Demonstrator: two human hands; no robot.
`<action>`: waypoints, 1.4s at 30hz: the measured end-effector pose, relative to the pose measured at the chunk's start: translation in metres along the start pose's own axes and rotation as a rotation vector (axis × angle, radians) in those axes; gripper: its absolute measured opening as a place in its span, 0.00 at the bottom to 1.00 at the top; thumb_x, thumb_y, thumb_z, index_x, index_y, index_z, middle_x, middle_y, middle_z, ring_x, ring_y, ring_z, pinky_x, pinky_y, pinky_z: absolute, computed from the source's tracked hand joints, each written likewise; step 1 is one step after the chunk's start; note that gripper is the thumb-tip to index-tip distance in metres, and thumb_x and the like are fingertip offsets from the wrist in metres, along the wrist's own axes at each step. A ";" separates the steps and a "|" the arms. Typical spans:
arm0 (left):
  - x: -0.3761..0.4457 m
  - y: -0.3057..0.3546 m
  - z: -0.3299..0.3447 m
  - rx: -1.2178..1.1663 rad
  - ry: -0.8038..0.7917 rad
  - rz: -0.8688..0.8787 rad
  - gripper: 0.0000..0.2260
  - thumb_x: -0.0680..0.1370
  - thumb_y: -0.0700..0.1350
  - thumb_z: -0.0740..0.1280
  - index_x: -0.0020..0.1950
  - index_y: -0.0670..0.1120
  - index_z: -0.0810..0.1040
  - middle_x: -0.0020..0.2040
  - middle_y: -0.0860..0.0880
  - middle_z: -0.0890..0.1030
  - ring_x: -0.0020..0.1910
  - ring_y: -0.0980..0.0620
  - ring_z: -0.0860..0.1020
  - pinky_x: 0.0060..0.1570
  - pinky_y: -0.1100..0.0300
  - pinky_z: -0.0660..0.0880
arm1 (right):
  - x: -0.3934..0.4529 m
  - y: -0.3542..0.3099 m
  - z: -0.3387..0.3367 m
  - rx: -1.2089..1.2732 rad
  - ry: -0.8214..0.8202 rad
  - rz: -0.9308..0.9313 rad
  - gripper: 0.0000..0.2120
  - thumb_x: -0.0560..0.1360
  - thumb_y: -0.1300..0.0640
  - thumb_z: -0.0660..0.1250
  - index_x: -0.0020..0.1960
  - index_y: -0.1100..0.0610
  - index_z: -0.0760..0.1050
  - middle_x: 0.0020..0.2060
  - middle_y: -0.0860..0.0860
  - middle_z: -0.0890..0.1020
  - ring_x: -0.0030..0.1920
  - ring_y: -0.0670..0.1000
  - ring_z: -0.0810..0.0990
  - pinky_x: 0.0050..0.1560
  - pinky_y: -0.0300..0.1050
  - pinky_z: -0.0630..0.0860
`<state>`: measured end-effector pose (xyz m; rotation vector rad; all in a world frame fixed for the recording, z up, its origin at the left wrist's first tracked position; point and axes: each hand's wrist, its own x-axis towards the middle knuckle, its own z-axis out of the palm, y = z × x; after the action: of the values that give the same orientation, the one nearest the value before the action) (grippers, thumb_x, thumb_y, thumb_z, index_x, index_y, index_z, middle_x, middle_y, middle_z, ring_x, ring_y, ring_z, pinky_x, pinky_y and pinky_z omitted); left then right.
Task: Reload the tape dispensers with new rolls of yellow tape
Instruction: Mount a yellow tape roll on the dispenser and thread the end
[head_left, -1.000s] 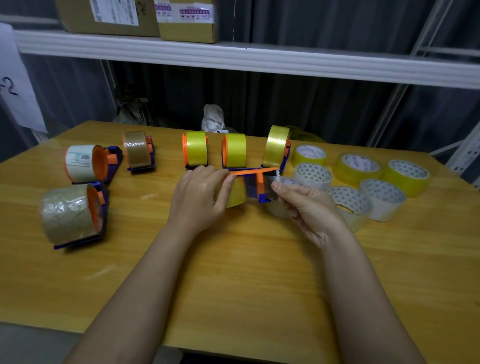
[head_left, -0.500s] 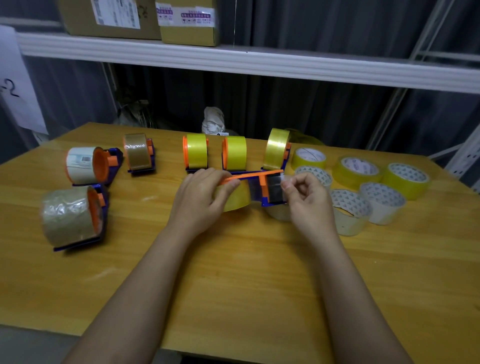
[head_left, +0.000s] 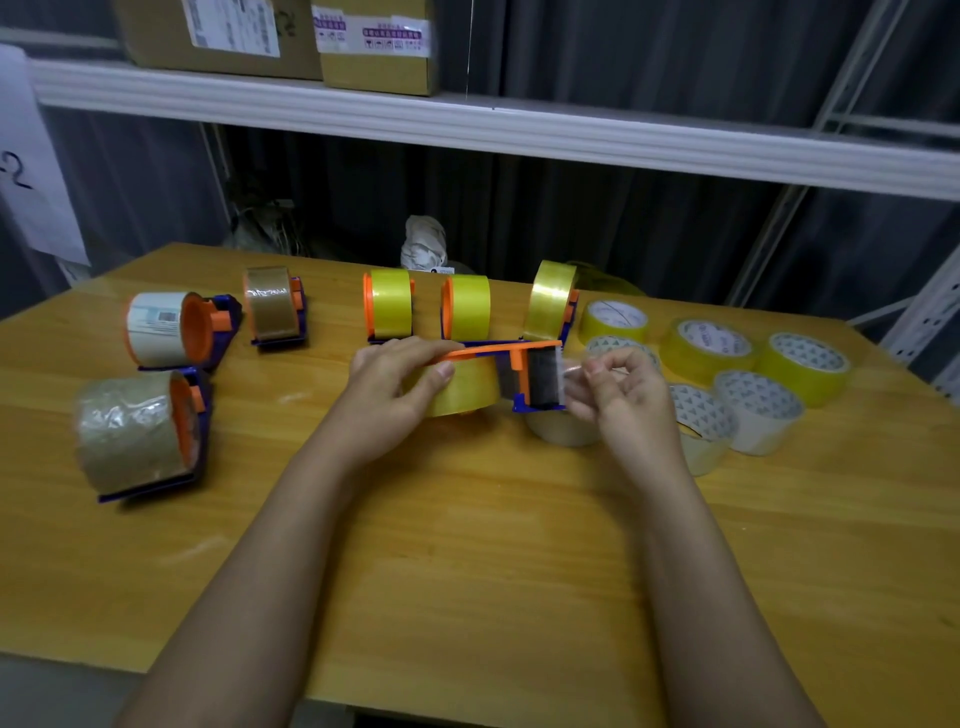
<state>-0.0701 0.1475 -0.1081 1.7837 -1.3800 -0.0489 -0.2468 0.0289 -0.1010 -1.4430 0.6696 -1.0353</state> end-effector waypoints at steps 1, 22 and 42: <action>0.000 0.000 0.000 -0.005 -0.005 0.005 0.13 0.82 0.46 0.58 0.65 0.53 0.73 0.50 0.65 0.70 0.50 0.82 0.59 0.58 0.60 0.57 | 0.000 -0.001 -0.001 0.037 -0.010 0.009 0.08 0.81 0.64 0.57 0.44 0.57 0.67 0.41 0.53 0.81 0.38 0.42 0.84 0.37 0.33 0.79; 0.001 0.003 0.003 -0.008 0.196 -0.188 0.09 0.75 0.53 0.68 0.50 0.50 0.76 0.43 0.64 0.69 0.44 0.86 0.57 0.61 0.46 0.65 | 0.000 -0.006 -0.006 0.145 0.102 -0.018 0.17 0.70 0.63 0.74 0.57 0.56 0.75 0.48 0.50 0.85 0.49 0.46 0.84 0.42 0.38 0.80; 0.004 -0.009 0.008 0.009 0.317 -0.192 0.11 0.76 0.55 0.68 0.50 0.48 0.77 0.45 0.57 0.73 0.44 0.84 0.57 0.60 0.43 0.66 | -0.006 0.011 0.015 -0.185 0.034 -0.203 0.05 0.75 0.54 0.69 0.44 0.44 0.81 0.40 0.40 0.83 0.44 0.36 0.80 0.44 0.30 0.75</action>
<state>-0.0653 0.1398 -0.1166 1.8347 -0.9843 0.1330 -0.2338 0.0393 -0.1118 -1.6844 0.6667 -1.1811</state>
